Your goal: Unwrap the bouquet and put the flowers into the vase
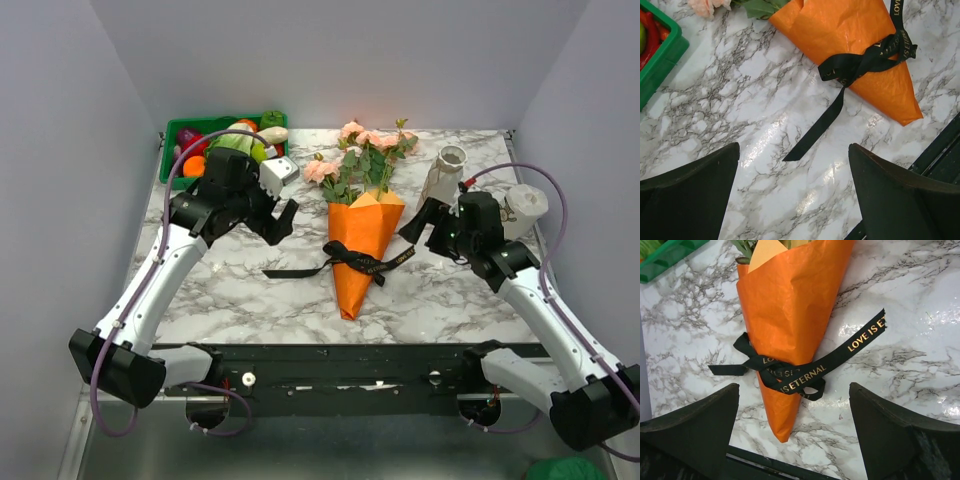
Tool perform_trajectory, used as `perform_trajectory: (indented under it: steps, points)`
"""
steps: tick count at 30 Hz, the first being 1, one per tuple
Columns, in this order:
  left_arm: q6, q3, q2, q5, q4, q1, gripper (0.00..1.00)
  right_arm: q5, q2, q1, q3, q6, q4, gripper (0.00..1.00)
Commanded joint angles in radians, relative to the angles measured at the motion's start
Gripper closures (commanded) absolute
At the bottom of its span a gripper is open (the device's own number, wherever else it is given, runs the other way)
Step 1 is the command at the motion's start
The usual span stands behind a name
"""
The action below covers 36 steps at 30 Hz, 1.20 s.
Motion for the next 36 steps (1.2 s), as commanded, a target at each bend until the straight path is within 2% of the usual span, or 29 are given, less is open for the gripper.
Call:
perform_trajectory:
  steps: [1, 9, 15, 22, 29, 36]
  points:
    - [0.048, -0.039, 0.015, 0.016, -0.004, -0.071, 0.01, -0.032, 0.056, 0.005, -0.013, 0.048, 0.036, 0.03]
    - [0.116, -0.110, 0.093, 0.047, 0.037, -0.180, 0.01, -0.024, 0.152, 0.011, -0.111, 0.128, 0.177, 0.05]
    - [0.139, -0.165, 0.170, 0.021, 0.112, -0.241, 0.01, 0.022, 0.246, 0.040, -0.122, 0.198, 0.217, 0.08]
    - [0.160, -0.179, 0.280, -0.007, 0.201, -0.255, 0.01, 0.060, 0.312, 0.071, -0.171, 0.336, 0.236, 0.12]
    - [0.162, -0.200, 0.337, -0.002, 0.260, -0.264, 0.01, 0.086, 0.261, 0.094, -0.284, 0.470, 0.294, 0.15]
    - [0.154, -0.229, 0.380, -0.030, 0.326, -0.269, 0.01, 0.111, 0.281, 0.106, -0.294, 0.534, 0.331, 0.16]
